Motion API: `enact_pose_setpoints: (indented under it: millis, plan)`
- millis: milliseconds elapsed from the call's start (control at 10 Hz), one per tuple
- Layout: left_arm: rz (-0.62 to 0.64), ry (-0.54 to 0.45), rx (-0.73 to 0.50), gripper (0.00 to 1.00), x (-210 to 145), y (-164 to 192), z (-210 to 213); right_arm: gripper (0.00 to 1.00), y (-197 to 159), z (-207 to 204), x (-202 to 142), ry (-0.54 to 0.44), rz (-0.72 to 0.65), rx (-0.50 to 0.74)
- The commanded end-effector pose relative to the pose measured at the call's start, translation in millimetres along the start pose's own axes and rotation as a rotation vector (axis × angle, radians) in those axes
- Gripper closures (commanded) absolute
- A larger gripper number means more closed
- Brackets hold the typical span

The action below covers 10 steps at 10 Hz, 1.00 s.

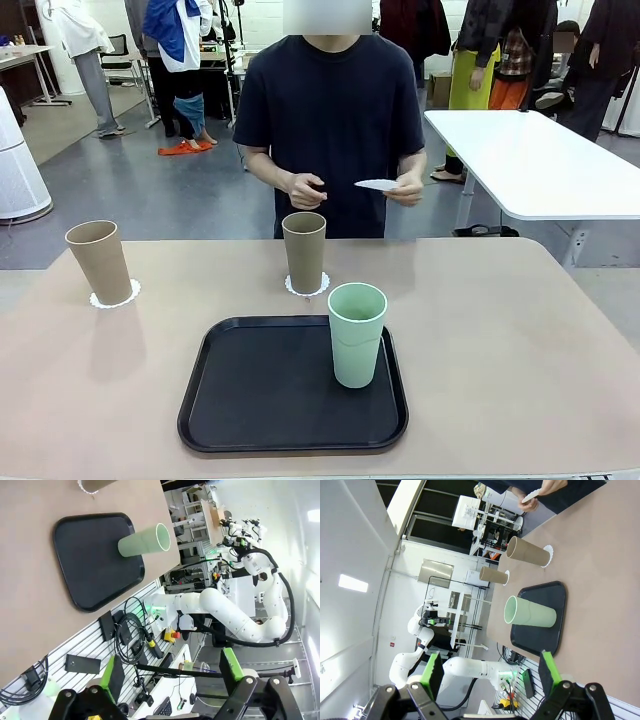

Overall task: Place coasters on the table and set cups on them.
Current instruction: Take one Reusable plastic cup from the Flat Tray and place it on a coaster set by the human.

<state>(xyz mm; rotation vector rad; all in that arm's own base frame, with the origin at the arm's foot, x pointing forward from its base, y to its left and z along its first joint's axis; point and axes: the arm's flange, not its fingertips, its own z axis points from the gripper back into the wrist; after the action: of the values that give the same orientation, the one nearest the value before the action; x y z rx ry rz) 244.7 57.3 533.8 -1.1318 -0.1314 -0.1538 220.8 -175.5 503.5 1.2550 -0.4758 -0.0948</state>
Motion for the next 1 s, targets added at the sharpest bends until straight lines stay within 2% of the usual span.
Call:
enact_pose_setpoints:
  millis: [0, 900]
  plan:
    - [0.014, -0.014, -0.002, 0.0, 0.0, -3.1, -0.8, 0.0, -0.1, -1.9, 0.9, -0.014, -0.004, 0.007]
    - [0.014, -0.014, -0.002, 0.0, 0.0, -3.1, -0.8, 0.0, -0.1, -1.9, 0.9, -0.014, -0.004, 0.007]
